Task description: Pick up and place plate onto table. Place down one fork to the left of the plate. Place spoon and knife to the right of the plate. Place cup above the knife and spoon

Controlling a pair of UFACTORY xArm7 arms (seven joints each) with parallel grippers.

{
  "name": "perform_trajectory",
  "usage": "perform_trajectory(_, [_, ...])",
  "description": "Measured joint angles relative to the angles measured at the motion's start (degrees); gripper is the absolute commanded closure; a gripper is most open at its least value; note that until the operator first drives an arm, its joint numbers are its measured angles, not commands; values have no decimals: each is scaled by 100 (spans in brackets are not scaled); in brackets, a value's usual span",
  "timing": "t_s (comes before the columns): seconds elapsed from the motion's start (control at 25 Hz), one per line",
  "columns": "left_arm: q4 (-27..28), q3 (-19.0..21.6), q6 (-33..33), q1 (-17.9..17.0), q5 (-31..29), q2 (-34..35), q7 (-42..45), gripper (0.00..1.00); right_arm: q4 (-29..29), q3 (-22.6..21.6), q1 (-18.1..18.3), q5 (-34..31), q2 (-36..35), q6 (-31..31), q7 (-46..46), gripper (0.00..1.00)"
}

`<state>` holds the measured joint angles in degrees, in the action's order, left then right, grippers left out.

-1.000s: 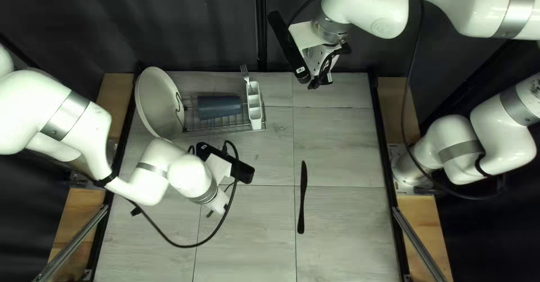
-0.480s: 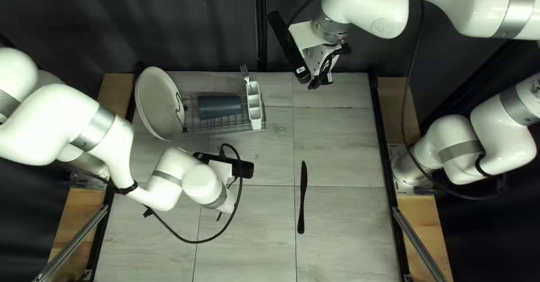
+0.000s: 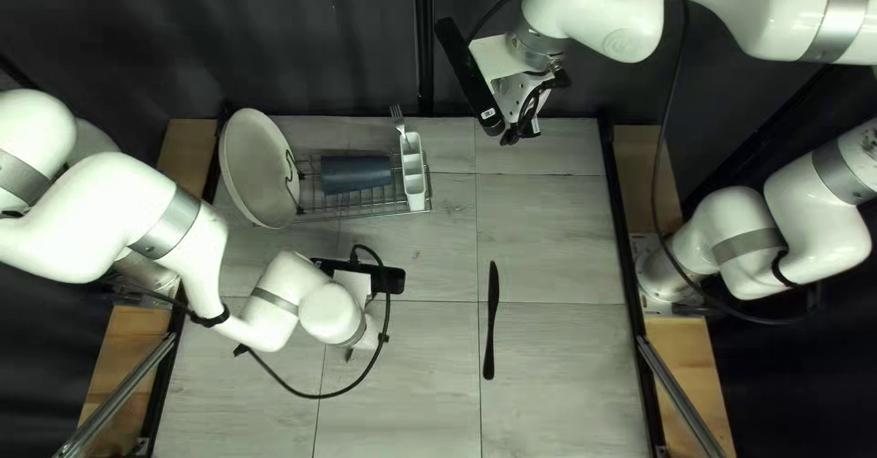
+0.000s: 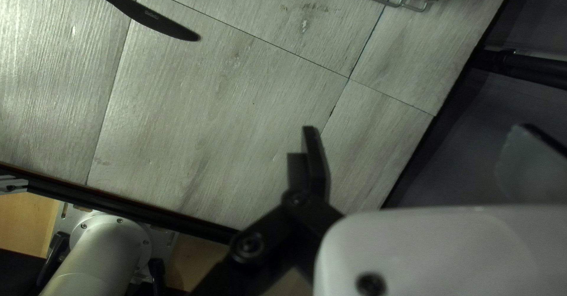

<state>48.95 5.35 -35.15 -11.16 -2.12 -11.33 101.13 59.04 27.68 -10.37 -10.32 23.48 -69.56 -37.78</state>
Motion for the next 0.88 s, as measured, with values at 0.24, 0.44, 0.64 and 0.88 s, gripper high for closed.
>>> perform_trajectory(0.24, [-593, 43, 122, 49, 434, 1021, -1376, 0, 0, 0, 0, 0, 0, 0, 0, 0])
perform_trajectory(0.44, [-861, 15, 174, -12, 722, 1419, -1961, 0, 0, 0, 0, 0, 0, 0, 0, 0])
perform_trajectory(0.64, [-867, 14, 176, -15, 729, 1430, -1975, 0, 0, 0, 0, 0, 0, 0, 0, 0])
perform_trajectory(0.88, [-738, -36, 128, 28, 713, 1202, -2454, 0, 0, 0, 0, 0, 0, 0, 0, 0])
